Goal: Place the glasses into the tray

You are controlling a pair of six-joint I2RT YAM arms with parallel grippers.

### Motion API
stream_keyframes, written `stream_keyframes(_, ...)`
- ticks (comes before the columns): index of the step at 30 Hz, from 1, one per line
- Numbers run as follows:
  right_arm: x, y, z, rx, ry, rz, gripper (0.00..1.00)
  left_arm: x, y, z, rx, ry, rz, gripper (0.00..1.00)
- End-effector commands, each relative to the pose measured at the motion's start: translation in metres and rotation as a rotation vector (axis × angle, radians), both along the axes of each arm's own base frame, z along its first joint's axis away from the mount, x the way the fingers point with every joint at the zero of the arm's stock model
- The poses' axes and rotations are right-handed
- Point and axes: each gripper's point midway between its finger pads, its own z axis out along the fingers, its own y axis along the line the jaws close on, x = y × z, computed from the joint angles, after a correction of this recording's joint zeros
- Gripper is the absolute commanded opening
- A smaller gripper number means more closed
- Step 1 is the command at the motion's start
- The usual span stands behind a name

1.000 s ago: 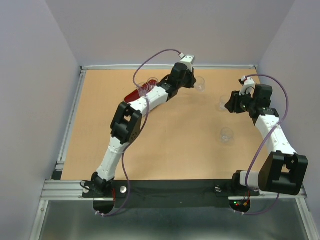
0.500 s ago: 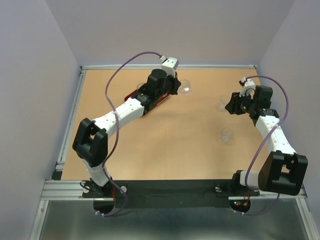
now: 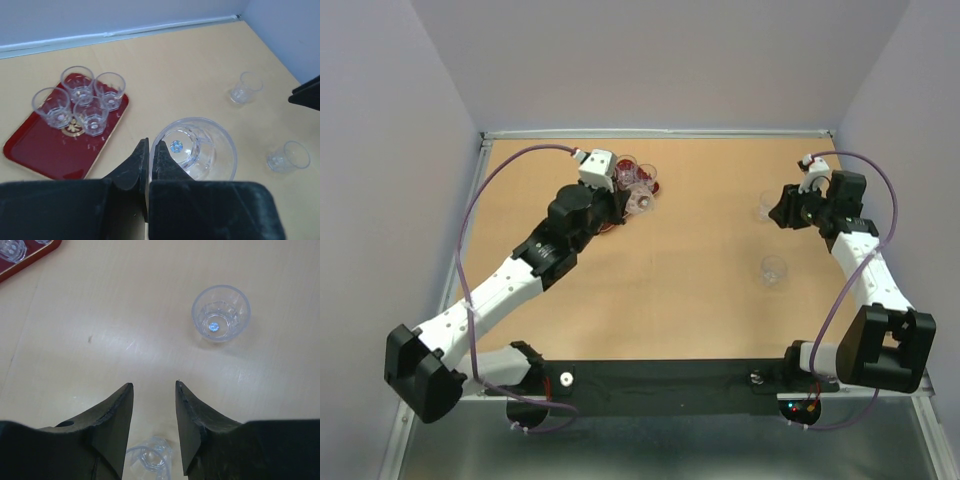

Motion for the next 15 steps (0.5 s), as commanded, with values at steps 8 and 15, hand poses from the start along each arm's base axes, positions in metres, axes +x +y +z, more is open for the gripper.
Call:
stream_keyframes(8, 0.001, 0.000, 0.021, -0.008, -0.088, 0.016, 0.45, 0.028, 0.112, -0.053, 0.013, 0.128, 0.451, 0.00)
stream_keyframes(15, 0.001, -0.001, 0.020, -0.011, -0.087, 0.012, 0.45, 0.072, 0.138, -0.076, -0.015, 0.193, 0.569, 0.00)
